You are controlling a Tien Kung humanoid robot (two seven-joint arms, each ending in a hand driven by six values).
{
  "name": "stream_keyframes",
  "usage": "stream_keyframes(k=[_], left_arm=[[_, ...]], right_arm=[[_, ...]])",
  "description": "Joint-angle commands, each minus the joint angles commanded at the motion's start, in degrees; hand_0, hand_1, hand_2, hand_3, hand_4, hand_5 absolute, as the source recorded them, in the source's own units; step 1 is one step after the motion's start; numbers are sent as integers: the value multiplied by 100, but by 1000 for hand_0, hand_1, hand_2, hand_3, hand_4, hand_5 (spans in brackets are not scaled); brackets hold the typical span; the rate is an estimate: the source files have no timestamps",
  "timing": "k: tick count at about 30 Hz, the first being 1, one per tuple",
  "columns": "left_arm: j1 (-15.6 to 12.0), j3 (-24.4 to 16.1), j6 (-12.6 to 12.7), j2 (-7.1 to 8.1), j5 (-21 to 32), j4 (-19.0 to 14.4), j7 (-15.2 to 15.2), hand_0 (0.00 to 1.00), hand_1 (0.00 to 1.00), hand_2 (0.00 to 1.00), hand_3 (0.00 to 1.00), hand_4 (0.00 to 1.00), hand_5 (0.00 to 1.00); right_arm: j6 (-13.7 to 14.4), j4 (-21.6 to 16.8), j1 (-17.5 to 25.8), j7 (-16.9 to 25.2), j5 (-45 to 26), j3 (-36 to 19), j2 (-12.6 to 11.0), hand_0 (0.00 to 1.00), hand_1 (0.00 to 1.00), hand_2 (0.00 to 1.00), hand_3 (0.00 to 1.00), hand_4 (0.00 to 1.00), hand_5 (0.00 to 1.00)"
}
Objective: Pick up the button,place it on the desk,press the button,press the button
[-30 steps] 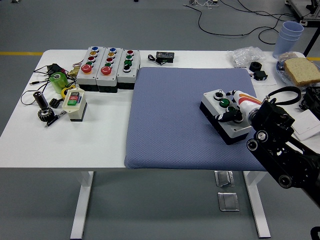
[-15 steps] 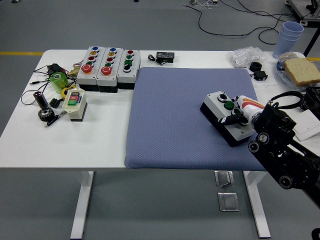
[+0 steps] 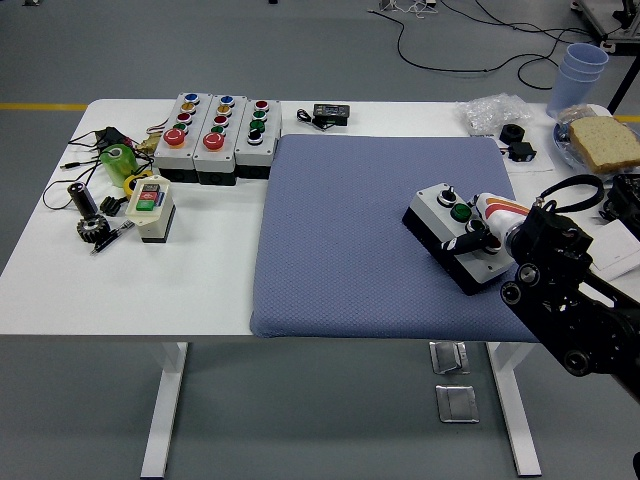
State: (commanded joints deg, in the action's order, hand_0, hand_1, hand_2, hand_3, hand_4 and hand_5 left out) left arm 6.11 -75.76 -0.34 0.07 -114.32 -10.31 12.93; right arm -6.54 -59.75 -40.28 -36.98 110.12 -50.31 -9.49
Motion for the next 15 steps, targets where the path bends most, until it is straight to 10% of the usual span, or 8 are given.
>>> stream_keyframes(k=[15], left_arm=[[-34, -42, -4, -7, -63, 0, 4, 653, 640, 657, 559, 333, 851]], right_arm=[[580, -412, 33, 0, 35, 555, -447, 81, 118, 362, 504, 763, 281]])
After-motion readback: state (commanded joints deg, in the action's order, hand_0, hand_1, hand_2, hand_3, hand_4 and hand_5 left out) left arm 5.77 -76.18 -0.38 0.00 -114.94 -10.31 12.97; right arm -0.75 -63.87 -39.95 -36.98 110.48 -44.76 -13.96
